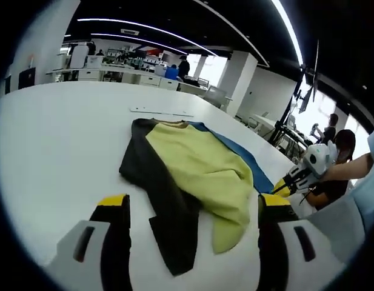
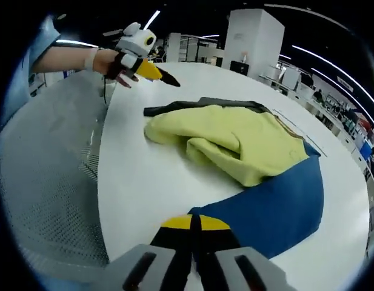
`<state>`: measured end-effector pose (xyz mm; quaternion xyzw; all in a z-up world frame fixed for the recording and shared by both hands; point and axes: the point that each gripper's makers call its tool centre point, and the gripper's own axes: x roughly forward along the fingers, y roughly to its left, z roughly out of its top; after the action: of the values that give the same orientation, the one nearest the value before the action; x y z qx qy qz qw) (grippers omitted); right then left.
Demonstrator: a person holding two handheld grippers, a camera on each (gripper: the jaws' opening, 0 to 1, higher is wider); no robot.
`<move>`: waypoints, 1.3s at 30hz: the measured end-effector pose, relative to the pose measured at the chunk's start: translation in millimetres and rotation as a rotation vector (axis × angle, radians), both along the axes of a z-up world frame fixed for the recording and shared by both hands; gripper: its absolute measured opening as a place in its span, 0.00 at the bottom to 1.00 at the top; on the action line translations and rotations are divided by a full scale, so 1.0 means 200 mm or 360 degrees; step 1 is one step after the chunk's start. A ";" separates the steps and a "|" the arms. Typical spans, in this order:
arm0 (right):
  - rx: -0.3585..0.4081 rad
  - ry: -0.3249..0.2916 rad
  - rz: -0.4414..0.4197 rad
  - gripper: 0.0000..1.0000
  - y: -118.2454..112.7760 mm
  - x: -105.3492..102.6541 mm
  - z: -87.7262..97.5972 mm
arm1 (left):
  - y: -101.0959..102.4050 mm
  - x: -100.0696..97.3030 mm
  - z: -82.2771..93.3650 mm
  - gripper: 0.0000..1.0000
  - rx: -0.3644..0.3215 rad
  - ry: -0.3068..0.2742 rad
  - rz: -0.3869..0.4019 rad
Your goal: Fold the garment on the visible template until the final outline fits inside the template.
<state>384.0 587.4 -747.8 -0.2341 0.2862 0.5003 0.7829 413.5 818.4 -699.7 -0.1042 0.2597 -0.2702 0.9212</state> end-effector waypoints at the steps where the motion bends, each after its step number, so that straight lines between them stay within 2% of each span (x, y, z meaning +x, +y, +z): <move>1: 0.0071 0.0021 -0.0071 0.00 -0.02 0.04 0.06 | 0.00 0.00 0.01 0.84 0.0004 -0.0003 0.0003; 4: 0.0261 0.0006 -0.0255 0.00 -0.10 0.18 0.24 | 0.03 0.00 0.03 0.83 0.0003 -0.0013 0.0025; 8: 0.0470 -0.0020 -0.0513 0.00 -0.30 0.43 0.48 | 0.05 0.01 0.05 0.83 -0.0008 -0.0032 0.0060; 10: 0.0547 0.0019 -0.0614 0.00 -0.42 0.53 0.54 | 0.05 0.02 0.06 0.82 -0.0019 -0.0043 0.0071; 13: 0.0598 0.0010 -0.0826 0.00 -0.62 0.67 0.57 | 0.04 0.03 0.07 0.82 -0.0031 -0.0053 0.0079; 14: 0.0625 0.0022 -0.0913 0.00 -0.68 0.71 0.57 | 0.04 0.04 0.07 0.82 -0.0032 -0.0056 0.0080; 16: 0.0637 0.0029 -0.0985 0.00 -0.76 0.75 0.57 | 0.04 0.04 0.07 0.82 -0.0028 -0.0054 0.0086; 17: 0.0616 0.0016 -0.0974 0.00 -0.80 0.77 0.57 | 0.04 0.05 0.07 0.82 -0.0020 -0.0055 0.0089; 19: 0.0496 -0.0044 -0.1032 0.00 -0.90 0.82 0.53 | 0.04 0.05 0.06 0.80 -0.0020 -0.0040 0.0080; 21: 0.0431 -0.0071 -0.1097 0.00 -0.99 0.87 0.49 | 0.05 0.07 0.06 0.80 -0.0031 -0.0030 0.0088; 24: 0.0447 -0.0043 -0.1211 0.00 -1.09 0.94 0.46 | 0.06 0.10 0.05 0.80 -0.0034 -0.0018 0.0092; 27: 0.0428 -0.0065 -0.1285 0.00 -1.18 1.00 0.44 | 0.07 0.15 0.07 0.80 -0.0039 -0.0019 0.0102; 31: 0.0329 -0.0096 -0.1378 0.00 -1.32 1.10 0.40 | 0.06 0.20 0.08 0.79 -0.0043 -0.0027 0.0108; 34: 0.0355 -0.0092 -0.1471 0.00 -1.41 1.17 0.40 | 0.05 0.22 0.09 0.79 -0.0047 -0.0031 0.0103; 39: 0.0239 -0.0098 -0.1528 0.00 -1.53 1.24 0.35 | 0.04 0.25 0.08 0.79 -0.0072 -0.0031 0.0119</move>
<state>631.2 281.9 -678.6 -0.0331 0.3016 0.0949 0.9481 462.6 827.0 -683.2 -0.1319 0.2406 -0.2423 0.9306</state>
